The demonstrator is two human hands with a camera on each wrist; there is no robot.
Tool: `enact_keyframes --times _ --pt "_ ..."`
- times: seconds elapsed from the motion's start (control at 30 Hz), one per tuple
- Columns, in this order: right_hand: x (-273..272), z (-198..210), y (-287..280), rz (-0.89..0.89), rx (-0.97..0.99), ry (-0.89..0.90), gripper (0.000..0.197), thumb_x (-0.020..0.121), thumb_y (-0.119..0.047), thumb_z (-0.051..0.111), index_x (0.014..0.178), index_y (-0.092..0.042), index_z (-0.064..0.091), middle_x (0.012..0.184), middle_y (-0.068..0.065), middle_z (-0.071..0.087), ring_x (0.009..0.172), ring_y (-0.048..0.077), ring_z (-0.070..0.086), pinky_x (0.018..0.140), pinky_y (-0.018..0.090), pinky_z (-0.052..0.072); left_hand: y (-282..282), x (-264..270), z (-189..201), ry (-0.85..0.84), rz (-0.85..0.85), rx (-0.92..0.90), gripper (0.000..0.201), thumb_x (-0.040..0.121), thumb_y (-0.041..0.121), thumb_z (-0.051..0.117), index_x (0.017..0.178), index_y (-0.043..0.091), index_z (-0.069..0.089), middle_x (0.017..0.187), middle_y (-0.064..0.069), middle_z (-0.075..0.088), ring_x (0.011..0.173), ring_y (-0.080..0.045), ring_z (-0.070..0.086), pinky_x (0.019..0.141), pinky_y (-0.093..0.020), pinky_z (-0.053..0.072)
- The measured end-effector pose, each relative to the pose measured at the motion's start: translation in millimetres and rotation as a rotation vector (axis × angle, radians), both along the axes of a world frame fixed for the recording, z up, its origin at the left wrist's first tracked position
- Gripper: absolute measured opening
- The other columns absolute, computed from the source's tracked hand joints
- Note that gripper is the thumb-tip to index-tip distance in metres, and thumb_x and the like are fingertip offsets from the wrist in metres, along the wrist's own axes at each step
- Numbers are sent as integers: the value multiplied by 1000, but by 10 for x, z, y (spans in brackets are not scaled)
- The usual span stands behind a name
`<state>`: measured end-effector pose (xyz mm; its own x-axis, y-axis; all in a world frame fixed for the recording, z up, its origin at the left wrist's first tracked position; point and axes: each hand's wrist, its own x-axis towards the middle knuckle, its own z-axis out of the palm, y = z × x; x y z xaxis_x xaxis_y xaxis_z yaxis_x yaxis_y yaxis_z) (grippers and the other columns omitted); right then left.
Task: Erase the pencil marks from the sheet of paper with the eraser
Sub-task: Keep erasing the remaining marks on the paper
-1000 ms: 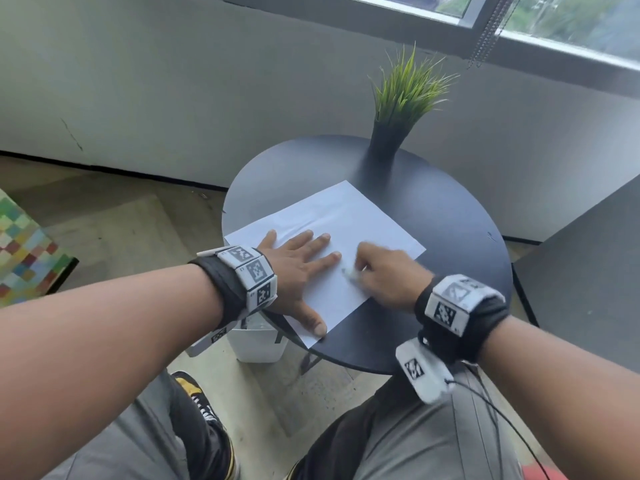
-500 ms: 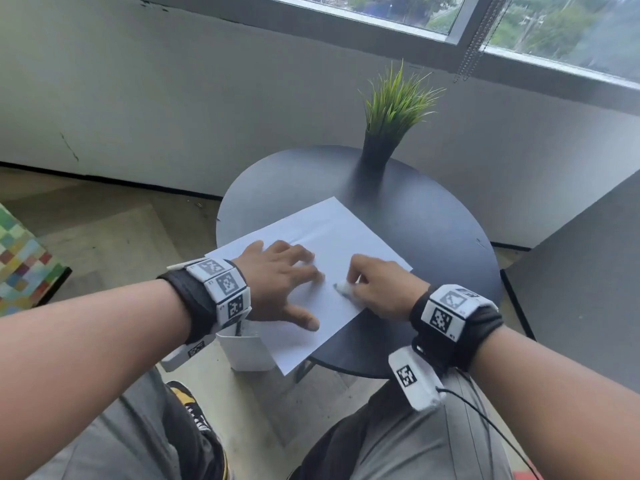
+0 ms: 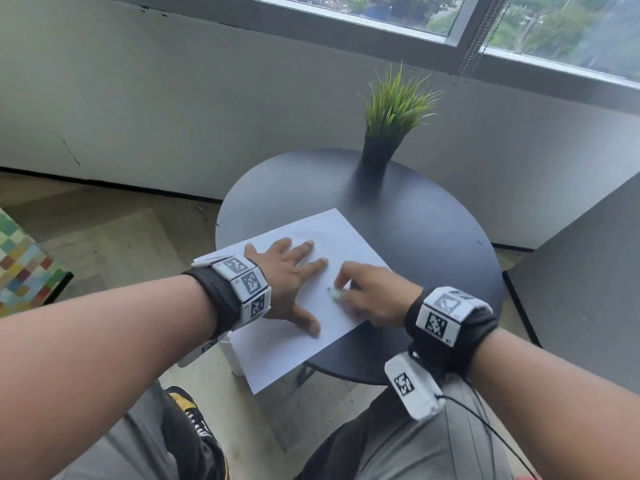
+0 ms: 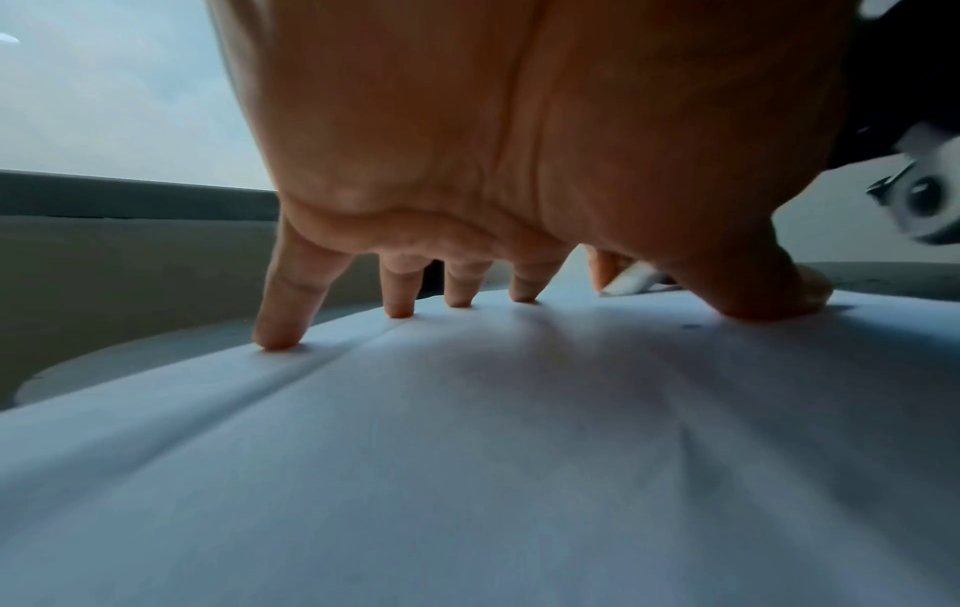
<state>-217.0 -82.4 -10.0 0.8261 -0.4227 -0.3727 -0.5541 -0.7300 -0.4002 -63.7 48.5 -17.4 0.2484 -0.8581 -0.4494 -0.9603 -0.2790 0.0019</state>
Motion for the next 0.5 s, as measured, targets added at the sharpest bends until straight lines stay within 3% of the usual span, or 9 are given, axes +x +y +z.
enact_keyframes --times 0.07,0.23,0.33,0.4,0.5 --pt "-1 14 119 114 33 60 28 93 -50 53 108 -27 58 93 -6 62 81 15 54 69 25 39 -12 -13 22 -4 -2 5 121 63 93 53 156 41 -4 166 8 -13 151 -27 -2 107 -67 30" --pt "22 24 -308 -169 -140 -44 24 93 -48 54 100 -25 55 104 1 65 93 23 58 80 32 47 -46 -11 40 -11 -16 21 122 61 94 53 156 43 -3 166 6 -10 150 -31 2 102 -67 36" --pt "-12 4 63 82 -64 35 25 95 -49 51 104 -26 56 95 -4 60 90 21 56 76 29 42 -57 -16 56 -11 -6 34 124 60 93 56 156 43 -4 166 7 -9 150 -31 3 103 -64 37" --pt "-4 25 169 152 -12 57 27 95 -49 52 105 -25 57 93 -5 60 89 19 54 76 28 40 -74 -24 69 -13 -7 42 125 60 93 58 156 43 -4 166 7 -9 150 -32 4 103 -62 36" --pt "101 46 -209 -110 -125 -33 28 94 -47 54 107 -22 58 106 1 64 96 23 57 77 27 39 -87 -35 89 -26 -5 59 128 59 93 58 156 41 -7 166 6 -10 149 -32 5 104 -60 37"
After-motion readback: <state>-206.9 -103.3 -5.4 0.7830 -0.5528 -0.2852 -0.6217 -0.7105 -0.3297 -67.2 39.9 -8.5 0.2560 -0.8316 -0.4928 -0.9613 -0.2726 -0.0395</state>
